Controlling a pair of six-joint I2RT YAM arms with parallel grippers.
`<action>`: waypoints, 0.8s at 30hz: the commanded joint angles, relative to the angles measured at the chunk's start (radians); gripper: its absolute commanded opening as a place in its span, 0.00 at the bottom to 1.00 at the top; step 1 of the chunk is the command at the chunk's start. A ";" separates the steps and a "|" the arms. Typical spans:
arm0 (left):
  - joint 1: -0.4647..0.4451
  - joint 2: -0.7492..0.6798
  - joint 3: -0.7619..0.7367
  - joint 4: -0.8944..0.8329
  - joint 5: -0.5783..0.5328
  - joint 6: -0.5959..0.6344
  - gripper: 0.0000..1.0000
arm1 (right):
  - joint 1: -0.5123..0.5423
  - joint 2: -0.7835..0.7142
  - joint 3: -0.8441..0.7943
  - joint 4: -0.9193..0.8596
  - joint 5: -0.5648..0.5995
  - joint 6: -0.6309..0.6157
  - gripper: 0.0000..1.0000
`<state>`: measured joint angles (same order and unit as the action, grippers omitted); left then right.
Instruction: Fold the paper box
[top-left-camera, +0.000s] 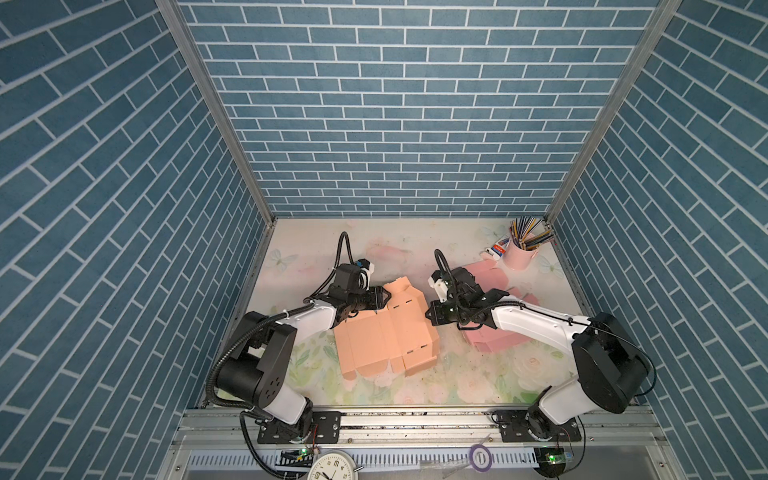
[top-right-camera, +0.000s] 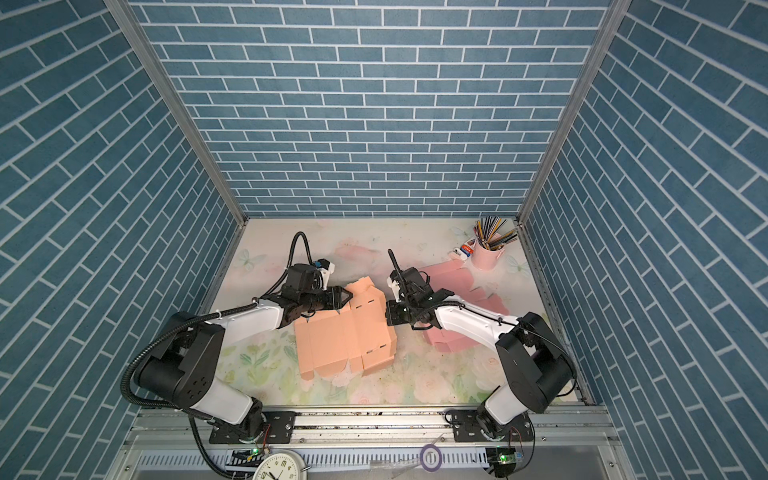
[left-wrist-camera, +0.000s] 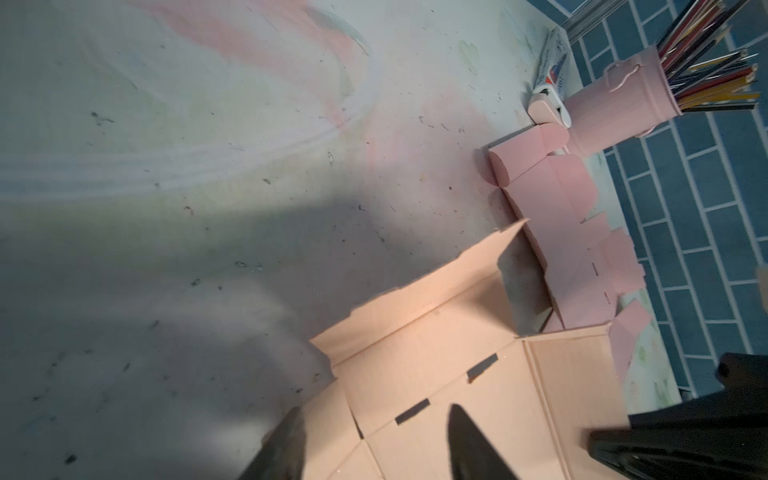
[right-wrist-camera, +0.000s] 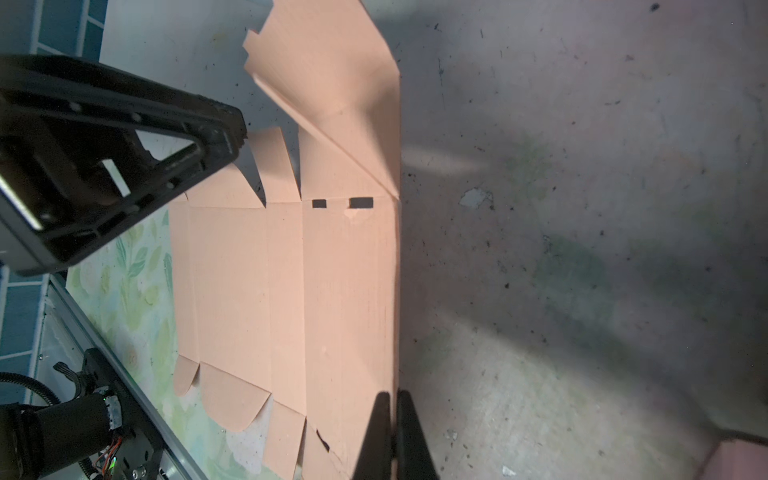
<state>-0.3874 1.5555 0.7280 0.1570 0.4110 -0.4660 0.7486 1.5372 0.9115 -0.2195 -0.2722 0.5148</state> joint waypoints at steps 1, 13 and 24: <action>0.008 0.014 -0.010 -0.024 -0.062 0.012 0.69 | 0.008 -0.015 0.001 -0.025 0.010 -0.037 0.00; -0.003 0.065 -0.010 0.025 -0.020 -0.002 0.75 | 0.008 -0.010 0.013 -0.033 0.013 -0.047 0.00; -0.049 0.021 -0.023 0.005 -0.003 0.006 0.62 | 0.008 0.006 0.026 -0.043 0.021 -0.053 0.00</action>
<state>-0.4198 1.6104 0.7235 0.1677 0.4011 -0.4629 0.7509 1.5372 0.9138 -0.2398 -0.2687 0.4915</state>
